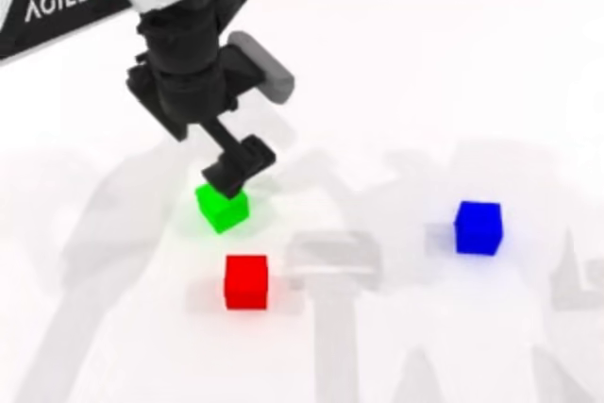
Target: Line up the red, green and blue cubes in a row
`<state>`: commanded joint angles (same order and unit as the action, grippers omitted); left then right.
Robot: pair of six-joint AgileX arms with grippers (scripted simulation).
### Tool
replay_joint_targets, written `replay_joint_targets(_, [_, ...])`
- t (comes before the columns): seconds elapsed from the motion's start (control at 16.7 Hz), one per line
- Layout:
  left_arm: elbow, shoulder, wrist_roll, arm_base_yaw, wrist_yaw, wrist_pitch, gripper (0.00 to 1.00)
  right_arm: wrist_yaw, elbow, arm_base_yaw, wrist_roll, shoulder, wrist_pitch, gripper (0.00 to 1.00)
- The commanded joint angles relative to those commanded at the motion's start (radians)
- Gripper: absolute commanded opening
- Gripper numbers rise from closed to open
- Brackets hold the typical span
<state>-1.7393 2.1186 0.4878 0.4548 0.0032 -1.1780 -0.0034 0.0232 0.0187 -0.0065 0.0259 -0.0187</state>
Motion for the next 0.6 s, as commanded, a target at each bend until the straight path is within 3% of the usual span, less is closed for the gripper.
replay_joint_targets(0.42, [-0.019, 0.026, 0.006, 0.001, -0.001, -0.009, 1.00, 0.003, -0.023, -0.009, 0.007, -0.026, 0.019, 1.00])
replay_joint_targets(0.6, [0.031, 0.046, 0.007, 0.003, 0.000, 0.062, 1.00, 0.003, -0.023, -0.009, 0.007, -0.026, 0.019, 1.00])
